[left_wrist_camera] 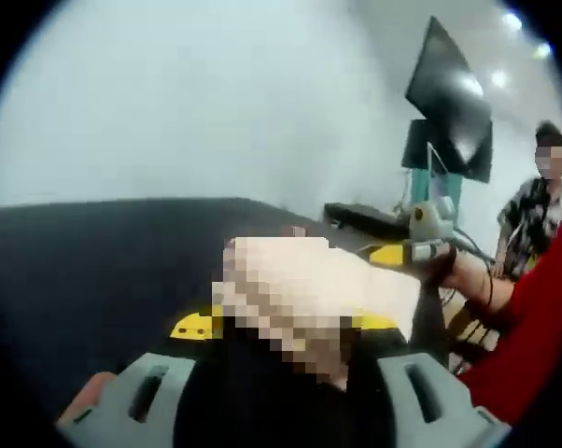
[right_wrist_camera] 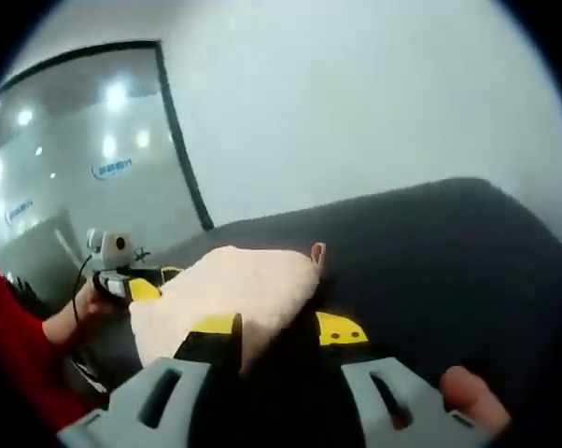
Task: Fold the towel on the table until its edges align and the towel forms a compact rectangular stack.
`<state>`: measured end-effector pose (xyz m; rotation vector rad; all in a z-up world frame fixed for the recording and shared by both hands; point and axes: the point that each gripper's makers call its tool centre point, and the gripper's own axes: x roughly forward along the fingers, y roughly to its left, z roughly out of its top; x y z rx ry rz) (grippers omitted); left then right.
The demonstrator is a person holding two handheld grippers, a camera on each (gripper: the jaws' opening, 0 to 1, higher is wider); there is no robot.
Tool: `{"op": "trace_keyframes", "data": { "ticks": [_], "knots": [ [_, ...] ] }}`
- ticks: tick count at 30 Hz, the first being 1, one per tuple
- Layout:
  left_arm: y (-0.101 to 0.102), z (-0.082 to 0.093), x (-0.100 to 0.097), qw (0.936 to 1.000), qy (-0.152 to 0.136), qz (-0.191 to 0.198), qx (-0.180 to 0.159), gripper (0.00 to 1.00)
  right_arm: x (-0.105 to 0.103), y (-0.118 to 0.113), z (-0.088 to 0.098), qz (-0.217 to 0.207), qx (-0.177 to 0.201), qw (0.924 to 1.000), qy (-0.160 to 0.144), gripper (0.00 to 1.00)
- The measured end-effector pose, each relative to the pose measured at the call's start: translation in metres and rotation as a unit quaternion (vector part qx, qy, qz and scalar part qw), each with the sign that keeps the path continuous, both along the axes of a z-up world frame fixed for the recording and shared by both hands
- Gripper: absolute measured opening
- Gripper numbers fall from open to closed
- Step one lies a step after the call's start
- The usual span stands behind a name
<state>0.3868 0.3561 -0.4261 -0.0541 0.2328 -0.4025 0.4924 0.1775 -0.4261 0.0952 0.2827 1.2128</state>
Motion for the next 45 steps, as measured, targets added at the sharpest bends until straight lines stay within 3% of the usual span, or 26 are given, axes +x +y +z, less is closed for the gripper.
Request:
{"op": "trace_keyframes", "data": {
  "ticks": [2, 5, 8, 10, 13, 15, 16, 17, 19, 21, 23, 25, 28, 34, 40, 45],
  "knots": [
    [0.009, 0.004, -0.010, 0.9992, -0.022, -0.004, 0.034, 0.48, 0.002, -0.011, 0.002, 0.008, -0.010, 0.9992, -0.037, 0.27],
    [0.025, 0.005, -0.024, 0.9981, -0.035, 0.001, 0.051, 0.50, -0.005, -0.025, 0.004, 0.033, -0.010, 0.9953, -0.091, 0.30],
    [0.040, 0.010, -0.037, 0.9961, -0.062, -0.003, 0.062, 0.51, -0.004, -0.035, -0.004, 0.040, -0.038, 0.9895, -0.134, 0.30],
    [0.050, 0.010, -0.046, 0.9954, -0.074, -0.003, 0.061, 0.51, -0.007, -0.035, 0.004, 0.044, -0.012, 0.9854, -0.164, 0.26],
    [0.066, 0.010, -0.059, 0.9939, -0.098, 0.006, 0.050, 0.48, -0.006, -0.037, 0.004, 0.053, -0.008, 0.9867, -0.154, 0.28],
    [0.070, 0.013, -0.064, 0.9950, -0.099, 0.002, -0.009, 0.43, -0.007, -0.038, 0.006, 0.056, 0.001, 0.9868, -0.152, 0.27],
    [0.073, 0.022, -0.062, 0.9932, -0.116, 0.006, -0.005, 0.40, -0.004, -0.038, 0.007, 0.050, 0.004, 0.9867, -0.155, 0.27],
    [0.069, 0.036, -0.062, 0.9876, -0.156, 0.002, -0.012, 0.39, 0.003, -0.040, 0.007, 0.035, 0.000, 0.9864, -0.161, 0.27],
    [0.064, 0.033, -0.063, 0.9891, -0.147, -0.002, -0.011, 0.39, 0.010, -0.040, 0.012, 0.025, 0.012, 0.9868, -0.160, 0.27],
    [0.064, 0.024, -0.064, 0.9896, -0.139, 0.000, 0.036, 0.39, 0.019, -0.043, 0.016, 0.005, 0.033, 0.9912, -0.128, 0.28],
    [0.063, 0.018, -0.061, 0.9907, -0.128, -0.001, 0.046, 0.39, 0.032, -0.051, 0.012, -0.025, 0.022, 0.9916, -0.125, 0.26],
    [0.062, 0.015, -0.060, 0.9910, -0.123, -0.001, 0.052, 0.39, 0.033, -0.053, 0.022, -0.034, 0.052, 0.9913, -0.116, 0.25],
    [0.066, 0.023, -0.062, 0.9900, -0.137, 0.001, 0.034, 0.39, 0.035, -0.058, 0.029, -0.042, 0.072, 0.9881, -0.129, 0.25],
    [0.081, 0.031, -0.063, 0.9886, -0.149, 0.022, -0.003, 0.38, 0.034, -0.053, 0.023, -0.038, 0.051, 0.9893, -0.132, 0.25],
    [0.082, 0.034, -0.064, 0.9871, -0.157, 0.028, -0.009, 0.37, 0.038, -0.057, 0.024, -0.052, 0.051, 0.9883, -0.134, 0.22],
    [0.081, 0.028, -0.061, 0.9888, -0.146, 0.030, 0.010, 0.37, 0.042, -0.057, 0.023, -0.053, 0.049, 0.9889, -0.130, 0.22]
  ]
}}
